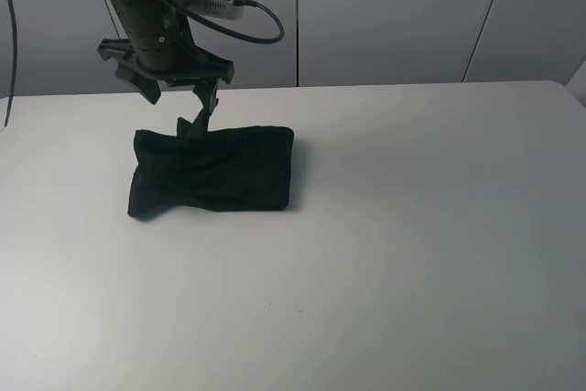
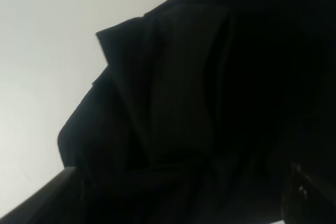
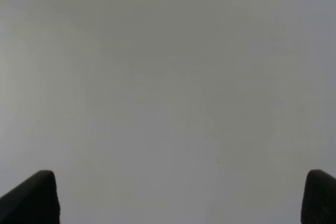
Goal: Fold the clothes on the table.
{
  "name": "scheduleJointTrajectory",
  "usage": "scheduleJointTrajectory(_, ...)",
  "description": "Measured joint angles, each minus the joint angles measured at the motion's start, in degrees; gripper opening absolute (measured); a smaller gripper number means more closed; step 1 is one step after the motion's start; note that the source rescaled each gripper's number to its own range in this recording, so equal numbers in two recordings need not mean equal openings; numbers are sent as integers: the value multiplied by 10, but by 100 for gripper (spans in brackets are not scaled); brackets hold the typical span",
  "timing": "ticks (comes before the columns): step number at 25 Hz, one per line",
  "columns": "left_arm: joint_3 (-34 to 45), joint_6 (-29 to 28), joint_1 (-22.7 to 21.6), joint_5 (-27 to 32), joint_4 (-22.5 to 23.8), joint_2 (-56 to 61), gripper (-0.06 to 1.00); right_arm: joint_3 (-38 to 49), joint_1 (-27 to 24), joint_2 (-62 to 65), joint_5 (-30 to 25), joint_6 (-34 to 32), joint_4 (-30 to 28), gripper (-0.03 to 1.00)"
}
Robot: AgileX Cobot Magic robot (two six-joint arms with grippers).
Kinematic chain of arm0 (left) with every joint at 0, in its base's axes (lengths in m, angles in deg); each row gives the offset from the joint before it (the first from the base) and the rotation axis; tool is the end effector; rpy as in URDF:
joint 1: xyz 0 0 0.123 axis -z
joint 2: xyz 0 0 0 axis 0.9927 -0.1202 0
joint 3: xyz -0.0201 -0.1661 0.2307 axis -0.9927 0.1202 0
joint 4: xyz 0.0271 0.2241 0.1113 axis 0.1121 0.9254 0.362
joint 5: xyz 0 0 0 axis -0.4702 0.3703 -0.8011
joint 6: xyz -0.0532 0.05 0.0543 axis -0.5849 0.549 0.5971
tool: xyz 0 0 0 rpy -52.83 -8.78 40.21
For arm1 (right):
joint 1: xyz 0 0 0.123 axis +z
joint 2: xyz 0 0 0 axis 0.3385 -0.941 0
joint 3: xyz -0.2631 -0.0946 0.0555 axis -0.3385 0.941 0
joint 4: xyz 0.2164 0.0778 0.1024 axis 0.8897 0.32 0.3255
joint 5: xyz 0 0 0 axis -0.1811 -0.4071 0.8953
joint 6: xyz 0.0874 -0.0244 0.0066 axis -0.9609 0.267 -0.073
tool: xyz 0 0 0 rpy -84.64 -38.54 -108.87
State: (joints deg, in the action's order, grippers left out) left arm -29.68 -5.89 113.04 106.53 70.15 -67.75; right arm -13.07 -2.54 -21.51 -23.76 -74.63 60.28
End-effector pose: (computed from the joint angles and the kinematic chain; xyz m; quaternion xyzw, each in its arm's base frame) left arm 0.3722 -0.1975 0.2273 0.1263 0.9792 0.0221 0.1576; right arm 0.0618 0.0033 0.2756 -0.0757 0.9345 -0.0134 0.3474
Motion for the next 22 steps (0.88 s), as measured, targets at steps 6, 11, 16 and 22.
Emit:
scheduleJointTrajectory(6,0,-17,32,-33,22,-39,97,0,0,0,0,0,0,100)
scheduleJointTrajectory(11,-4,-23,32,-35,61,-84,97,0,0,0,0,0,0,100)
scheduleJointTrajectory(16,-5,-48,22,-17,97,-104,97,0,0,0,0,0,0,100)
scheduleJointTrajectory(22,-5,-51,-21,13,107,-104,97,0,0,0,0,0,0,100)
